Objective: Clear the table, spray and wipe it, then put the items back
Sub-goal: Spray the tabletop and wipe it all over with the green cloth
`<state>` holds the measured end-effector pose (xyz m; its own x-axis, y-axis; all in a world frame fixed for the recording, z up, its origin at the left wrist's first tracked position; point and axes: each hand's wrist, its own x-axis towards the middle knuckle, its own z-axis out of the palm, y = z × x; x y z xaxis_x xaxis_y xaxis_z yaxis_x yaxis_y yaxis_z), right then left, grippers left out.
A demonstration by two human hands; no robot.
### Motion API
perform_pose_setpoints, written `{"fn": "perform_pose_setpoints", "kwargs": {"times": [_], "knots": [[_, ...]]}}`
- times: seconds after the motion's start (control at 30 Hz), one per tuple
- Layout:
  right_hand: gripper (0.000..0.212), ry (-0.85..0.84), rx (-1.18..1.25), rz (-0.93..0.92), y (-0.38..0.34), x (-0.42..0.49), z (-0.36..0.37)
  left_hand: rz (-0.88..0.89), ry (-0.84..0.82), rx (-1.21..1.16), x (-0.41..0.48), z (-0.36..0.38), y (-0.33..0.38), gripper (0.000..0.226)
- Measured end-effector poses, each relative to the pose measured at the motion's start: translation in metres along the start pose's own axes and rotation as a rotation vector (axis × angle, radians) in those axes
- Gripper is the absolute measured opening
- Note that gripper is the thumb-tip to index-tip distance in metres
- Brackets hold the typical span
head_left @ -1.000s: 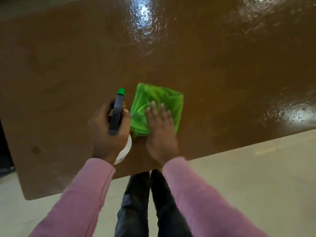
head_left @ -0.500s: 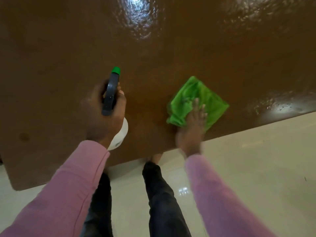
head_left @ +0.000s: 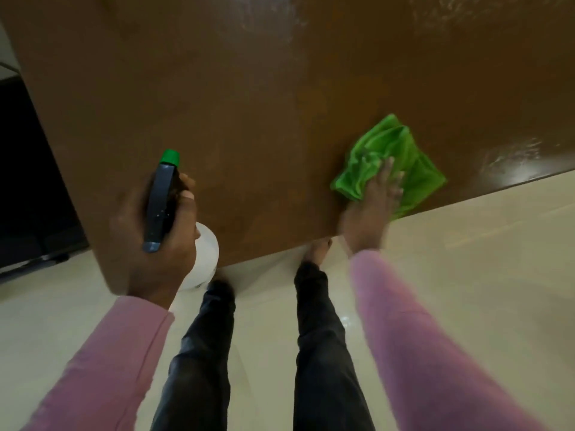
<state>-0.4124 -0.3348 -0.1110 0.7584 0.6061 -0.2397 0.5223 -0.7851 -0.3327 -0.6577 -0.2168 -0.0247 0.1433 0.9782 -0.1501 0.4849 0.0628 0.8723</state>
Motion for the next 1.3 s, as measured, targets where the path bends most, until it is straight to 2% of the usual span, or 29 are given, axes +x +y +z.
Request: {"fn": "perform_pose_setpoints", "kwargs": {"times": [0.07, 0.13, 0.2, 0.23, 0.3, 0.37, 0.43, 0.5, 0.57, 0.63, 0.7, 0.73, 0.77, 0.8, 0.87, 0.93, 1.0, 1.03, 1.07, 1.1, 1.13, 1.2, 1.27, 1.3], "knots": [[0.074, -0.098, -0.002, -0.221, -0.055, -0.073, 0.039, 0.046, 0.018, -0.03, 0.003, -0.014, -0.004, 0.029], [0.07, -0.284, -0.046, -0.501, -0.086, -0.13, 0.055, 0.078, 0.013, -0.085, 0.006, -0.028, -0.005, 0.024], [0.072, -0.409, -0.137, -0.721, -0.071, -0.132, 0.048, 0.093, -0.006, -0.098, 0.01, -0.043, -0.007, 0.022], [0.075, -0.402, -0.172, -0.751, -0.056, -0.115, 0.038, 0.099, -0.012, -0.089, 0.012, -0.053, -0.009, 0.024], [0.077, -0.324, -0.228, -0.61, -0.02, -0.074, 0.016, 0.108, -0.028, -0.073, 0.015, -0.073, -0.016, 0.028], [0.073, -0.238, -0.209, -0.328, 0.005, -0.033, -0.009, 0.113, -0.023, -0.064, 0.015, -0.09, -0.025, 0.029], [0.07, -0.157, -0.106, -0.101, -0.009, -0.025, -0.008, 0.101, -0.015, -0.067, 0.016, -0.105, -0.036, 0.03], [0.071, -0.082, -0.059, 0.015, -0.059, -0.06, 0.026, 0.082, -0.003, -0.073, 0.015, -0.117, -0.048, 0.031], [0.073, -0.133, -0.06, -0.143, -0.119, -0.125, 0.069, 0.048, 0.033, -0.077, 0.015, -0.126, -0.055, 0.028], [0.076, -0.306, -0.07, -0.487, -0.168, -0.194, 0.101, 0.016, 0.058, -0.083, 0.016, -0.134, -0.061, 0.016], [0.075, -0.514, -0.124, -0.814, -0.173, -0.215, 0.105, -0.007, 0.088, -0.095, 0.017, -0.141, -0.068, 0.011], [0.073, -0.527, -0.139, -0.892, -0.161, -0.201, 0.1, -0.012, 0.094, -0.092, 0.019, -0.146, -0.072, 0.013], [0.073, -0.486, -0.166, -0.865, -0.146, -0.176, 0.09, -0.012, 0.084, -0.083, 0.021, -0.15, -0.075, 0.018], [0.075, -0.427, -0.202, -0.752, -0.128, -0.151, 0.077, -0.009, 0.067, -0.068, 0.022, -0.153, -0.078, 0.023], [0.081, -0.257, -0.231, -0.419, -0.088, -0.093, 0.048, -0.005, 0.049, -0.048, 0.024, -0.157, -0.081, 0.026], [0.075, -0.134, -0.147, -0.096, -0.064, -0.042, 0.016, -0.002, 0.045, -0.058, 0.027, -0.16, -0.082, 0.024], [0.072, -0.067, -0.03, 0.089, -0.083, -0.026, 0.016, -0.01, 0.044, -0.078, 0.029, -0.16, -0.08, 0.023], [0.07, -0.051, -0.028, 0.12, -0.105, -0.035, 0.031, -0.016, 0.044, -0.085, 0.03, -0.159, -0.08, 0.022], [0.071, -0.059, -0.05, 0.088, -0.131, -0.056, 0.052, -0.024, 0.046, -0.089, 0.031, -0.159, -0.08, 0.02], [0.075, -0.088, -0.056, -0.022, -0.16, -0.086, 0.075, -0.033, 0.051, -0.094, 0.032, -0.159, -0.079, 0.017], [0.079, -0.156, -0.046, -0.201, -0.19, -0.124, 0.097, -0.041, 0.054, -0.102, 0.034, -0.159, -0.077, 0.014], [0.079, -0.411, -0.037, -0.611, -0.232, -0.194, 0.124, -0.042, 0.062, -0.115, 0.039, -0.161, -0.075, 0.009], [0.081, -0.583, -0.083, -0.855, -0.23, -0.198, 0.123, -0.031, 0.075, -0.111, 0.044, -0.166, -0.073, 0.011], [0.084, -0.551, -0.12, -0.879, -0.215, -0.175, 0.114, -0.025, 0.082, -0.118, 0.047, -0.17, -0.073, 0.014]]}}
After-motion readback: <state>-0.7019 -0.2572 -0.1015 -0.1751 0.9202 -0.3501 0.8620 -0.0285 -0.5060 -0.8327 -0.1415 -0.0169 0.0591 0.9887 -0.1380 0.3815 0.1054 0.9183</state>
